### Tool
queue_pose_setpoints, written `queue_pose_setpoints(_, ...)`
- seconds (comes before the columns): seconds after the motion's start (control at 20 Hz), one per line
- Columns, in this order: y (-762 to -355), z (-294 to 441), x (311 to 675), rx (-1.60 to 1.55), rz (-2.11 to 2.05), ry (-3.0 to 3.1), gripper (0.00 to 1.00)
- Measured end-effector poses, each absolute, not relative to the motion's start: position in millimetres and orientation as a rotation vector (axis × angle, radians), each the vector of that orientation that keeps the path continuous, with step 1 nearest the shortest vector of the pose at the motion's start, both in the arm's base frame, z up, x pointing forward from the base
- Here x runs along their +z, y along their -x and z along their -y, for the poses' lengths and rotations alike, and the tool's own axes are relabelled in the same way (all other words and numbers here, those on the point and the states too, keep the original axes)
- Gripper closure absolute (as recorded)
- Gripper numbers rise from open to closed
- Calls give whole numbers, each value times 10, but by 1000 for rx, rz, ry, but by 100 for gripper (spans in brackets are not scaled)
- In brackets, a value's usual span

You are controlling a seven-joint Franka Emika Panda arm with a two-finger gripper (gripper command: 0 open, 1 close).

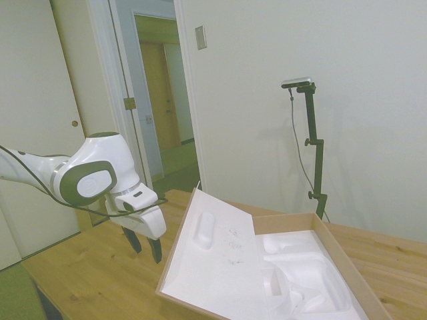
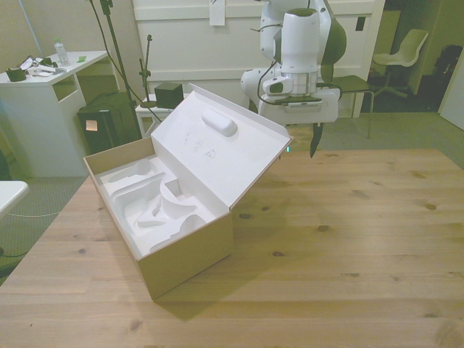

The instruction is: Close the box

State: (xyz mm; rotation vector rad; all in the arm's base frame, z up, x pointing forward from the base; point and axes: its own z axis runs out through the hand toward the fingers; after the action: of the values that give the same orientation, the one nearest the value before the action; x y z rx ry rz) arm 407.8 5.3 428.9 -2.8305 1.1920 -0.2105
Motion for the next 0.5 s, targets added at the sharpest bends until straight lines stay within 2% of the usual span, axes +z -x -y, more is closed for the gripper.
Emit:
queue_pose_setpoints(0.25,-4082,60,4328,-202,-1228,2798,0)
queue_pose_setpoints(0.5,-4142,449,4689,-251,-1323,2700,0)
